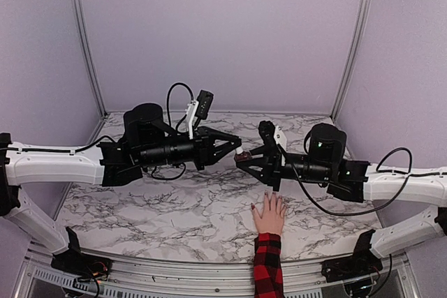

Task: Paint the nails
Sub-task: Screw the nail polish bottle cap onto the nail polish bottle.

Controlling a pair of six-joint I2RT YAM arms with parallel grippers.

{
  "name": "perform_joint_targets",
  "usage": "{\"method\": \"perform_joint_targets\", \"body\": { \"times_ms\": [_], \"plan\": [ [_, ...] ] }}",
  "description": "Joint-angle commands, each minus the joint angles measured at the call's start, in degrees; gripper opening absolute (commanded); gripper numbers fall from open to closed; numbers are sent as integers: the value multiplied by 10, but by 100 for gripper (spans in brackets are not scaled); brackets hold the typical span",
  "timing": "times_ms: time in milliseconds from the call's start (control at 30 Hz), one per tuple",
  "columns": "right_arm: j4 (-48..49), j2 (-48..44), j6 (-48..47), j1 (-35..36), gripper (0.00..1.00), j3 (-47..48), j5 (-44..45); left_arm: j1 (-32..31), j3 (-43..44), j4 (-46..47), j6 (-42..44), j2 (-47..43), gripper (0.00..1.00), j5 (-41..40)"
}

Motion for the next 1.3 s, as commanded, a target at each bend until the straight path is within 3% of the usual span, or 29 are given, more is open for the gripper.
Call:
{"method": "perform_joint_targets", "body": {
  "times_ms": [0,400,667,933,1133,1267],
  "plan": [
    [90,-20,18,-11,0,37,-110,-9,-15,-6,43,12,0,102],
    [141,-35,19,-14,0,45,-273,-7,-24,-6,139,18,0,250],
    [154,-40,23,-15,0,50,-294,0,-31,-6,174,13,3,278],
    [98,-29,-9,-15,0,48,-213,13,-37,-5,139,-37,23,157],
    [72,-18,-18,-15,0,46,-144,13,-52,5,126,-93,46,57],
    [58,-15,-12,-14,0,47,-45,12,-65,23,100,-108,47,-1]
  ]
}}
